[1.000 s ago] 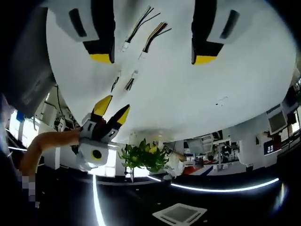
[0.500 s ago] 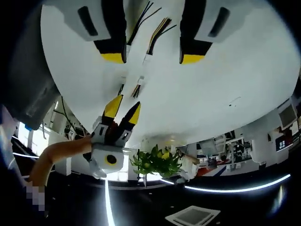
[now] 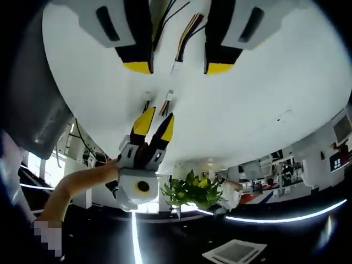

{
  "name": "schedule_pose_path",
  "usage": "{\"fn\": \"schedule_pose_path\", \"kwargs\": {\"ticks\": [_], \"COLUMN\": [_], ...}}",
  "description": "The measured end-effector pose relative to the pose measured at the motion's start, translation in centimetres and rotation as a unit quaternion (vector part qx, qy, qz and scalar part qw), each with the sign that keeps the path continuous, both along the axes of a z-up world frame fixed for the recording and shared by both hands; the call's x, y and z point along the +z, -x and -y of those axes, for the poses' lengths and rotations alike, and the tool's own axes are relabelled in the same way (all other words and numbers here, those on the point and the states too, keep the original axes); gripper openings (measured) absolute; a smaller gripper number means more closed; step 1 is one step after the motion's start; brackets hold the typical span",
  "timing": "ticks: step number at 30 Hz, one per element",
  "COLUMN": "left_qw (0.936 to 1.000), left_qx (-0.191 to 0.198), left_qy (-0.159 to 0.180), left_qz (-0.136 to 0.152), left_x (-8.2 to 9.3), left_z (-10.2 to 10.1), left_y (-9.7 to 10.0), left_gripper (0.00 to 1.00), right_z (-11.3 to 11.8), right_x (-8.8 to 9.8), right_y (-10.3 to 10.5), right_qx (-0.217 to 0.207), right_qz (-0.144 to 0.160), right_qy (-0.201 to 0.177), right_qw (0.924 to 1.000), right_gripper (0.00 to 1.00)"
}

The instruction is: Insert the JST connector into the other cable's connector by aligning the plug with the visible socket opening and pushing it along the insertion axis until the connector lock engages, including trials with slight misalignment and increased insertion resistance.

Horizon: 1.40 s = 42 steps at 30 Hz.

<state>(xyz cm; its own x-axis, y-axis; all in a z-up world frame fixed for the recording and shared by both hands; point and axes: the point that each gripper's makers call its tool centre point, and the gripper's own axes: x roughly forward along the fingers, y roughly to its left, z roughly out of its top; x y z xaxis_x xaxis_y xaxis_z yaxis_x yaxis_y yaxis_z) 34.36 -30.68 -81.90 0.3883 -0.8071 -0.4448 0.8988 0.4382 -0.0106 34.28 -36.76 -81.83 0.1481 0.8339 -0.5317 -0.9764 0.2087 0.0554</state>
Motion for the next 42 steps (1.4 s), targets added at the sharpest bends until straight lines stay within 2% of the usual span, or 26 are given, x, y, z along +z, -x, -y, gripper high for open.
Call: {"fn": "schedule_pose_path", "kwargs": {"ticks": [7, 16, 23, 29, 35, 42], "left_qw": [0.9999, 1.0000, 0.9999, 0.9999, 0.9999, 0.9998], "left_qx": [0.002, -0.004, -0.002, -0.001, -0.004, -0.016], "left_qy": [-0.013, -0.005, -0.013, -0.003, 0.005, -0.006], "left_qz": [-0.003, -0.001, -0.006, -0.015, -0.014, -0.008], "left_x": [-0.8, -0.9, -1.6, -1.7, -1.6, -2.0], "left_z": [-0.2, 0.2, 0.0, 0.1, 0.3, 0.4], "left_y": [0.0, -0.2, -0.2, -0.3, -0.2, 0.0], "left_gripper": [0.32, 0.26, 0.27, 0.26, 0.22, 0.16], "right_z": [0.1, -0.1, -0.2, -0.1, 0.0, 0.0], "right_x": [-0.8, -1.4, -1.7, -2.3, -2.6, -2.9], "right_y": [-0.2, -0.3, -0.3, -0.6, -0.7, -0.8], "right_qx": [0.002, 0.004, 0.007, 0.011, 0.012, 0.016], "right_qz": [-0.003, -0.005, -0.001, 0.000, 0.001, 0.010], "right_qy": [0.006, 0.008, 0.009, 0.013, 0.014, 0.020], "right_qw": [1.0000, 1.0000, 0.9999, 0.9999, 0.9998, 0.9996], "right_gripper": [0.15, 0.15, 0.14, 0.13, 0.12, 0.09]}}
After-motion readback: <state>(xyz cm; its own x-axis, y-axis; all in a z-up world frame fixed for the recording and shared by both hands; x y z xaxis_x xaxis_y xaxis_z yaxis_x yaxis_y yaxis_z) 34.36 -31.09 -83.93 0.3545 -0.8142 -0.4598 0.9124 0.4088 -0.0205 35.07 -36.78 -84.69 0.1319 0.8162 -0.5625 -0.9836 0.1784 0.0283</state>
